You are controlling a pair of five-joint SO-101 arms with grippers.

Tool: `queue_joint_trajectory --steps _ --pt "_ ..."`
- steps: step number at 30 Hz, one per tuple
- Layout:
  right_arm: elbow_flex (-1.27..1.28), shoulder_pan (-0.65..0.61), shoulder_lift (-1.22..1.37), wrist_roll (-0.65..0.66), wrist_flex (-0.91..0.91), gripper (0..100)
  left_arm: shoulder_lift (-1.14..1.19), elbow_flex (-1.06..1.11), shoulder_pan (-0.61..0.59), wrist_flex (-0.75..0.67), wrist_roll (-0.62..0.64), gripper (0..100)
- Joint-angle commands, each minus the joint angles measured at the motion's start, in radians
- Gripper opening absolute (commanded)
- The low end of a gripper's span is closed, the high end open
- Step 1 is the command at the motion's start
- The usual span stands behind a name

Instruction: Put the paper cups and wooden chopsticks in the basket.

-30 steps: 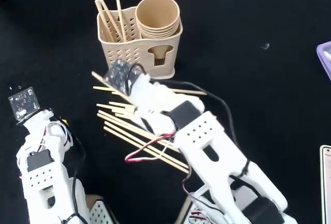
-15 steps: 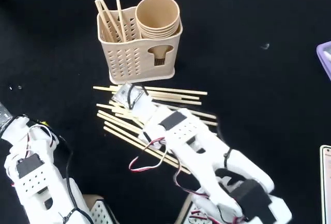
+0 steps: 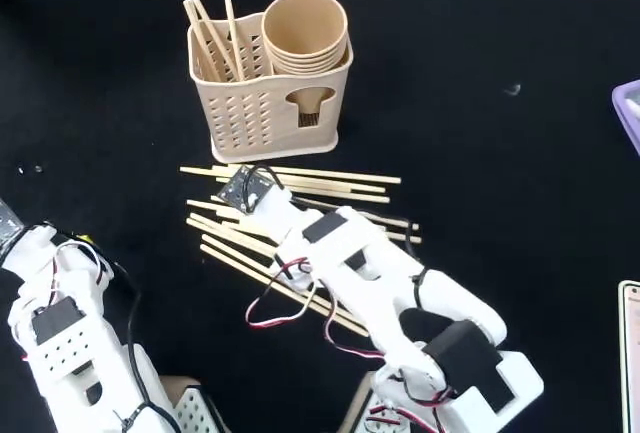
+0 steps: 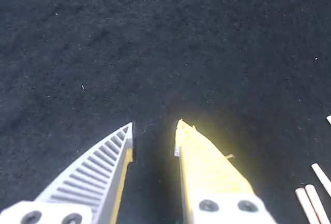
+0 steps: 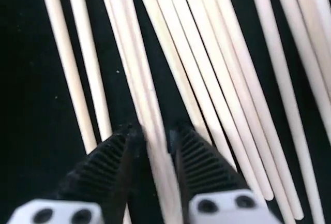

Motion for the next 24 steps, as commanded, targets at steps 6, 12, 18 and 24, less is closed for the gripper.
queue_joint_trajectory --steps 6,12,18,24 --pt "-0.041 0.011 -0.177 0.048 0.080 1.1 -0.015 -0.048 -0.005 -0.018 0.009 14" --pt "-0.030 0.012 -0.285 0.048 0.140 1.1 -0.015 -0.050 -0.005 -0.018 0.009 14" --pt "0.005 0.014 -0.297 0.046 0.114 1.1 -0.015 -0.050 -0.007 -0.018 0.009 14" --pt "-0.182 0.034 -0.424 0.041 0.253 1.1 -0.015 -0.048 -0.005 -0.018 0.009 14"
